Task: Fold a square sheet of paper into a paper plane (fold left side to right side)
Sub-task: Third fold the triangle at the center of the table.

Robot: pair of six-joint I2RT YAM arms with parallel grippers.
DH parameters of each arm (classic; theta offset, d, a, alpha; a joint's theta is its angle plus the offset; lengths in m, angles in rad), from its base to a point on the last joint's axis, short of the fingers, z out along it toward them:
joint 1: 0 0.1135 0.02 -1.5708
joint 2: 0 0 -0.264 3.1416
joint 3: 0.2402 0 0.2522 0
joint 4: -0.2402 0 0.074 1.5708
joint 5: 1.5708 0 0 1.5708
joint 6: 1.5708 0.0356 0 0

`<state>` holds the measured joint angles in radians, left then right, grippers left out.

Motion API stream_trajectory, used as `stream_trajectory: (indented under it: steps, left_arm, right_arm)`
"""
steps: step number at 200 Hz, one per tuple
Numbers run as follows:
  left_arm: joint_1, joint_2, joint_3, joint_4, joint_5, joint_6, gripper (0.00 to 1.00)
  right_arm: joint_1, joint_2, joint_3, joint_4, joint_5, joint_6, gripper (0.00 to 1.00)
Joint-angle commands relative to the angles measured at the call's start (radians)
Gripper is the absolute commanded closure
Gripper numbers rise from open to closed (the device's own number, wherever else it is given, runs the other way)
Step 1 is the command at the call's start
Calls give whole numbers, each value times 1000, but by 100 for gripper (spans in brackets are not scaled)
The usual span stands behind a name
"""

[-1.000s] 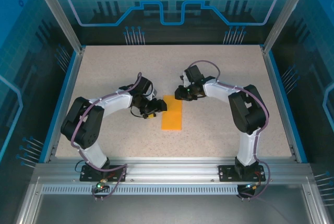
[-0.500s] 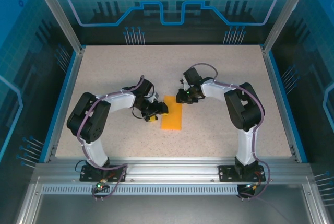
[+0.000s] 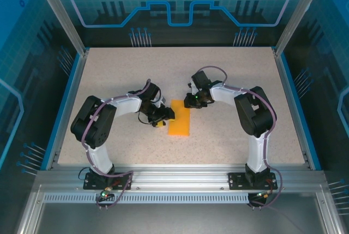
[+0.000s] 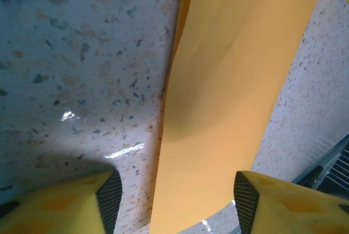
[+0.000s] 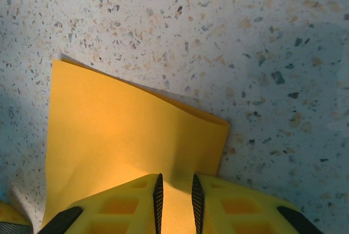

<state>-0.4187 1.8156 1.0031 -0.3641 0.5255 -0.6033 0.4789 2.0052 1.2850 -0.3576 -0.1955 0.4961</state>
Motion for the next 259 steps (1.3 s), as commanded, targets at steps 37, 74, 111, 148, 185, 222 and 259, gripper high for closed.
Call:
stream_trajectory:
  steps: [37,74,111,148,185,222,259]
  left_arm:
    - [-22,22,2,33,86,-9,46]
    - [-24,27,-1,33,84,-9,46]
    - [-25,5,-6,28,71,-16,48]
    - [-28,-14,-6,26,77,-31,60]
    - [-29,-27,-5,-1,62,-35,75]
    - [-40,-27,-8,-11,62,-59,94]
    - [-51,-31,-3,-24,64,-110,100]
  right_arm:
    - [12,38,2,-21,-5,-17,76]
    - [13,36,2,-19,-7,-16,76]
    - [13,35,0,-15,-9,-21,76]
    - [13,34,0,-9,-11,-25,76]
    - [13,29,-1,-2,-7,-33,74]
    - [13,-6,-29,68,-28,-49,69]
    - [14,-146,-114,159,11,-104,54]
